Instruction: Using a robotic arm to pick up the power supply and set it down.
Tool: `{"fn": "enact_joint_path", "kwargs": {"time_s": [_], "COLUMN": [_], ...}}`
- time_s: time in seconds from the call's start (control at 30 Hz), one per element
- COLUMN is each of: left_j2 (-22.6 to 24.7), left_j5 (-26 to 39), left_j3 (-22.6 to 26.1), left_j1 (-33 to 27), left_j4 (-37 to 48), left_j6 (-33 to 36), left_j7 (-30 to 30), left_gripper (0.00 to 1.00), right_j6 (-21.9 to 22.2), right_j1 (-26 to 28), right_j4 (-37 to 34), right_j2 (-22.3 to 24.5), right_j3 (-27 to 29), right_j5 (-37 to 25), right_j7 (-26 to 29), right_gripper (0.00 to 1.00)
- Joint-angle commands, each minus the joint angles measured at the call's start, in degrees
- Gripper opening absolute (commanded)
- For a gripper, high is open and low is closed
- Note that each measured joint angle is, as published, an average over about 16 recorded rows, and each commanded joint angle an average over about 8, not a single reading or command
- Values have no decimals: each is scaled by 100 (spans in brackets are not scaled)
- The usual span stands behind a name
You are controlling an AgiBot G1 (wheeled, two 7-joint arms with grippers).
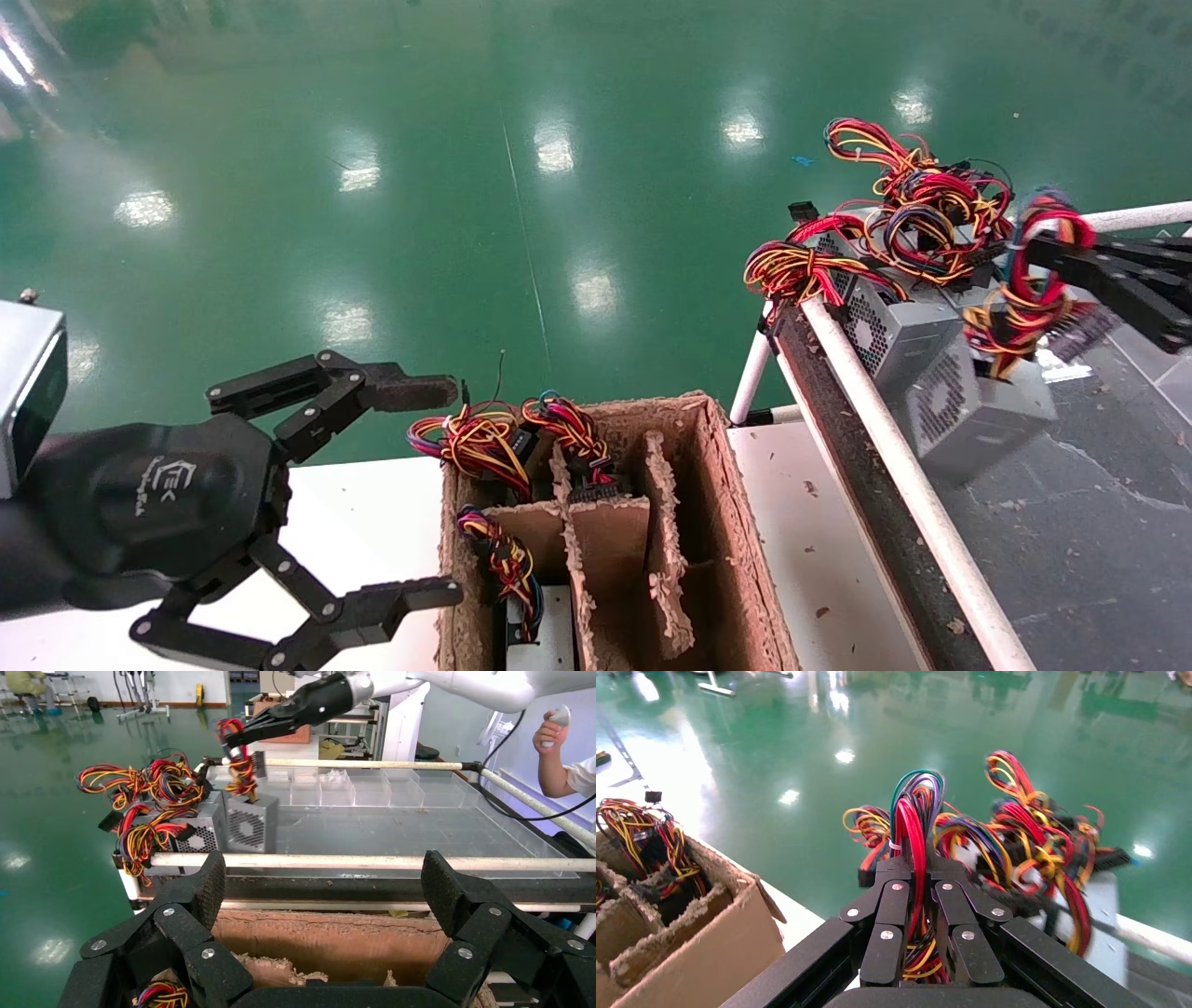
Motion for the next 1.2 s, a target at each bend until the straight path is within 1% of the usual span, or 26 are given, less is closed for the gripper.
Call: {"fn": "enact_joint_path", "kwargs": {"time_s": [0.03, 0.23, 0.27, 0.3, 0.5, 0.53, 0.57, 0.9, 1.2], "left_j2": [0, 0, 0, 0, -1, -1, -1, -1, -2], "left_j5": [0, -1, -1, -1, -1, -1, -1, -2, -3], "left_j3": [0, 1, 1, 1, 2, 2, 2, 3, 4], "left_j1": [0, 0, 0, 0, 0, 0, 0, -1, -1], "left_j4": [0, 0, 0, 0, 0, 0, 0, 0, 0], "left_j6": [0, 0, 0, 0, -1, -1, -1, -1, -2], "left_j7": [0, 0, 0, 1, 1, 1, 1, 1, 2], "left_gripper": [100, 100, 100, 100, 100, 100, 100, 100, 100], "right_j6": [-6, -47, -67, -88, -251, -278, -306, -534, -637], "right_j1": [187, 628, 689, 745, 1043, 1082, 1117, 1340, 1470], "right_j4": [-110, -498, -566, -632, -1029, -1087, -1143, -1543, -1690], "right_j2": [-154, -499, -545, -585, -747, -760, -771, -796, -775], "right_j3": [-95, -297, -323, -345, -449, -463, -476, -572, -617], "right_j5": [-117, -398, -430, -458, -591, -610, -628, -761, -836], "right_j7": [11, -96, -116, -138, -291, -317, -342, -484, -556], "right_gripper": [0, 0, 2, 8, 83, 94, 100, 100, 100]}}
